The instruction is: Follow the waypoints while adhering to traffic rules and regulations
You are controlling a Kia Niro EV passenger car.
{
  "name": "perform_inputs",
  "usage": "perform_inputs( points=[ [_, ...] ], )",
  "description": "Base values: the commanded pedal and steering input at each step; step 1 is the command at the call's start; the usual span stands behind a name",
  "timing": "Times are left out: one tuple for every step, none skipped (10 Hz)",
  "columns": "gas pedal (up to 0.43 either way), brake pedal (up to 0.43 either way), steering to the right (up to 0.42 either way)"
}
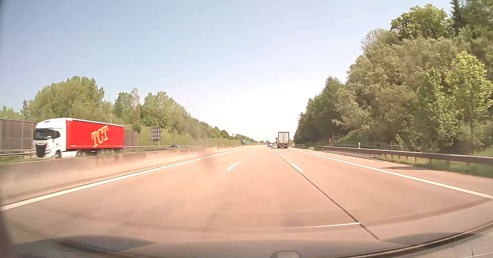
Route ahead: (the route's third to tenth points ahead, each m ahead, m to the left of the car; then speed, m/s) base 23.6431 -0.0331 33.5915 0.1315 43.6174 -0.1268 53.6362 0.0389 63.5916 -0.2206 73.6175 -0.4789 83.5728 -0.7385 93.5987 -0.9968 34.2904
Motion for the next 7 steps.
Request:
perform_inputs(
  points=[
    [0.150, 0.000, 0.000],
    [0.150, 0.000, 0.000],
    [0.150, 0.000, 0.001],
    [0.150, 0.000, 0.001],
    [0.150, 0.000, 0.002],
    [0.150, 0.000, 0.003],
    [0.150, 0.000, 0.003]
  ],
)
